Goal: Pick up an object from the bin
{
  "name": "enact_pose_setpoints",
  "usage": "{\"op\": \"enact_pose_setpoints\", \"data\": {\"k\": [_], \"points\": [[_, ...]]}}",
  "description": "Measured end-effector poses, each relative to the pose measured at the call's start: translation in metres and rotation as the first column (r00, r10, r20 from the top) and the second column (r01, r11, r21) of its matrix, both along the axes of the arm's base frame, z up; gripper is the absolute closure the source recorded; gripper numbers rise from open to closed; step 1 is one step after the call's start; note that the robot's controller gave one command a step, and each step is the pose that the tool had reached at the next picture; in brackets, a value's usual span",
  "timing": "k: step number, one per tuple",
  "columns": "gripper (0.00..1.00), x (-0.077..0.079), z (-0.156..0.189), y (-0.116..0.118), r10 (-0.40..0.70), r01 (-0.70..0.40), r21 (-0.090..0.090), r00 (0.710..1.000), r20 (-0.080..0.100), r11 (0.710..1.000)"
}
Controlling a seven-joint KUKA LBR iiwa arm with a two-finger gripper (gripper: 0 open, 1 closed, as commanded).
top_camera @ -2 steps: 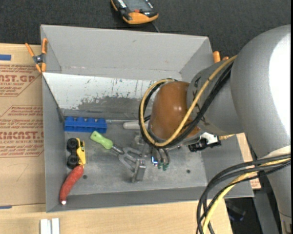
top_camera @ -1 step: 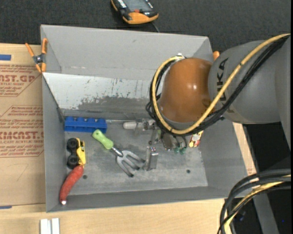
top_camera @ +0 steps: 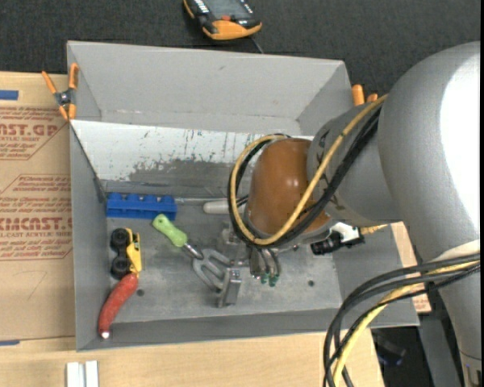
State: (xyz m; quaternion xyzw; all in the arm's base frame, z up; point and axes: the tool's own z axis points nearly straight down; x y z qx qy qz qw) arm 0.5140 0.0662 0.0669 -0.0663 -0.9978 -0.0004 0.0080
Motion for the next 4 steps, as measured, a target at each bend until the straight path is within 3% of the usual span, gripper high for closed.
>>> {"op": "enact_pose_setpoints", "data": {"k": [1,2,4], "points": [[0.00,-0.006,0.003,0.025,0.264,-0.264,-0.002,0.964,0.036,0.964],[1.00,-0.001,0.001,0.003,0.017,-0.017,0.000,1.000,0.007,1.000],[1.00,-0.003,0.016,0.003,0.018,-0.018,0.000,1.000,0.001,1.000]]}}
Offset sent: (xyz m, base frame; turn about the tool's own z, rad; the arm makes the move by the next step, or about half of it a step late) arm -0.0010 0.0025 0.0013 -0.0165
